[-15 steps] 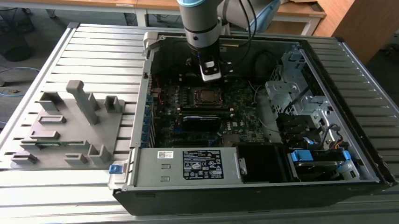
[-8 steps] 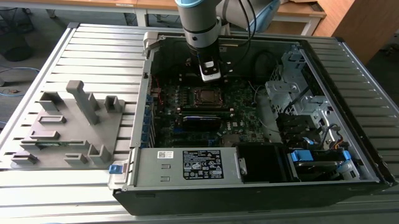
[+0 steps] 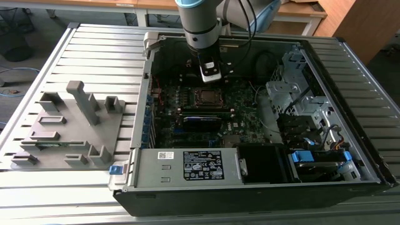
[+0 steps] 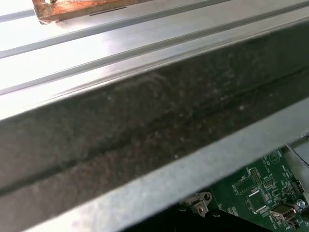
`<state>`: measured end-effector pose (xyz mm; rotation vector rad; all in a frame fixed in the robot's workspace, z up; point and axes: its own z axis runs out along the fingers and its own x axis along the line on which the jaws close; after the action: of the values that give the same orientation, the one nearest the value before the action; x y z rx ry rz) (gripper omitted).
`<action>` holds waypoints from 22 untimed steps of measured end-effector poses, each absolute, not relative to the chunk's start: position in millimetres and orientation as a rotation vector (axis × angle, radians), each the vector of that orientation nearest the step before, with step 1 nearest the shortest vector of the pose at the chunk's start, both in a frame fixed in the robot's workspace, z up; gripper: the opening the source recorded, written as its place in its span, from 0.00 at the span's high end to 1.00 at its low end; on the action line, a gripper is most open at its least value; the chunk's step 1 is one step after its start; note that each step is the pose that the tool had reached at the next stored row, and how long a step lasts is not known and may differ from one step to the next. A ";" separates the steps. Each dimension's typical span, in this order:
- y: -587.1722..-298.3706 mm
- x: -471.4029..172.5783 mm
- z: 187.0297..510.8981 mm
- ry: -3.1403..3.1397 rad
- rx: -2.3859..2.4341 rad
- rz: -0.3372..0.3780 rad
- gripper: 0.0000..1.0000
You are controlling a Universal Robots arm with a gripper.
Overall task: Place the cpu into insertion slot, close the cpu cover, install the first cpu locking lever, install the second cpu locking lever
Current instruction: 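Install the first cpu locking lever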
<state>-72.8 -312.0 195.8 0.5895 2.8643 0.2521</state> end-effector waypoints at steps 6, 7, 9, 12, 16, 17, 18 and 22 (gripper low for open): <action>-312.0 -72.8 193.9 2.863 0.585 0.215 0.89; -312.0 -72.9 193.5 2.863 0.584 0.208 0.89; -312.1 -72.9 192.7 2.862 0.582 0.200 0.89; -312.1 -72.9 191.8 2.862 0.583 0.199 0.89; -311.9 -72.7 191.7 2.862 0.583 0.200 0.89; -311.5 -72.4 191.7 2.862 0.583 0.199 0.89; -311.2 -71.9 191.7 2.862 0.583 0.199 0.89; -310.4 -69.7 191.7 2.862 0.583 0.200 0.89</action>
<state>-69.7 -310.4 191.7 0.5826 2.8618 0.1998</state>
